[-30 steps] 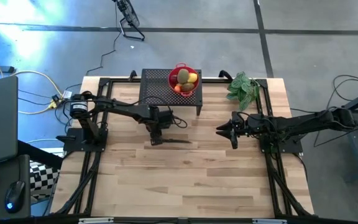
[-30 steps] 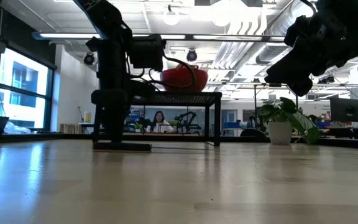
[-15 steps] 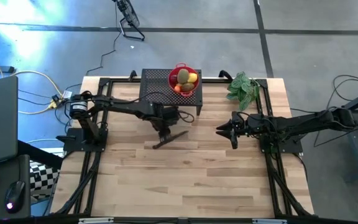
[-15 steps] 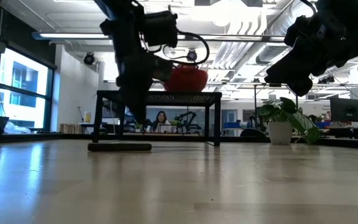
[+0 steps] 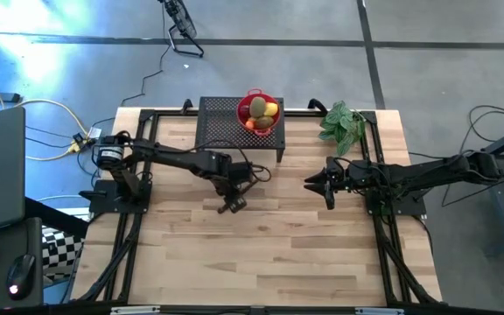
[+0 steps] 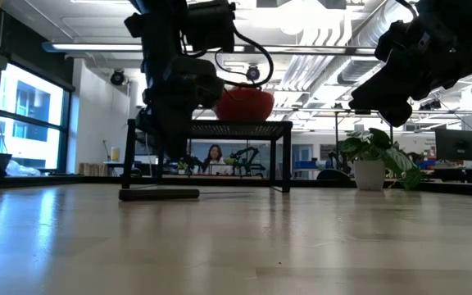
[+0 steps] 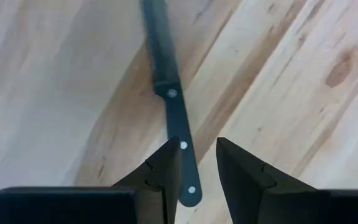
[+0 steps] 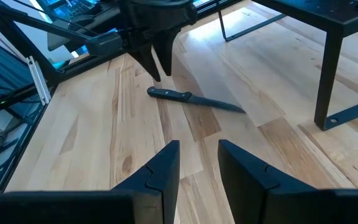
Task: Pick & Place Fruit
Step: Put the knife on the shelf
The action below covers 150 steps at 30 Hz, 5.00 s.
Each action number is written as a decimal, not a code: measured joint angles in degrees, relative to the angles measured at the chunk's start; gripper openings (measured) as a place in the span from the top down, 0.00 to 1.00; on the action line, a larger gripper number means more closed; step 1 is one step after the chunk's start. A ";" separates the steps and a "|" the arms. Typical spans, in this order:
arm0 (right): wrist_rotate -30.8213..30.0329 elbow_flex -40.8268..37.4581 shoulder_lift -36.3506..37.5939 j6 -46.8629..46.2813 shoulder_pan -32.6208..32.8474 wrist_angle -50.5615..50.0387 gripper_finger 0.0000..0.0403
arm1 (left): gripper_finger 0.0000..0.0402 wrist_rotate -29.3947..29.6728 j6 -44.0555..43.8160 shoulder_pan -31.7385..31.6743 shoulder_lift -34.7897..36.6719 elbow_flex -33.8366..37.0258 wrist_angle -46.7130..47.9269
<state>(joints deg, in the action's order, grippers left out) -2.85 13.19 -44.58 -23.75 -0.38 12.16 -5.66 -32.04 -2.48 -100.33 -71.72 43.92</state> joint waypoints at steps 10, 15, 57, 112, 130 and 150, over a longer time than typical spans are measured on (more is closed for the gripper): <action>0.02 0.00 0.00 0.00 -0.02 0.00 0.74 | 0.75 0.22 -4.02 0.17 0.00 0.00 -0.27; 0.02 0.00 0.00 0.02 -0.01 0.00 0.74 | 0.65 1.75 -4.30 0.25 0.00 0.00 -0.05; 0.01 0.01 0.02 0.06 -0.02 -1.68 0.74 | 0.48 6.13 -11.75 0.28 -0.09 3.28 -5.53; 2.31 0.00 0.02 1.25 0.00 -1.96 0.74 | 0.88 2.85 1.37 1.81 -9.10 -4.22 1.17; 6.21 0.00 0.02 1.07 0.00 -2.76 0.74 | 0.88 -0.02 9.12 -0.67 -8.69 -39.74 29.45; 6.05 0.00 0.02 1.50 0.00 -2.95 0.74 | 0.88 15.48 7.13 -18.94 -7.28 -62.62 45.89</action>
<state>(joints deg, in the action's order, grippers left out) 3.20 13.19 -44.56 -22.25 -0.38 9.21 9.83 -24.91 -21.42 -107.61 -134.34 89.82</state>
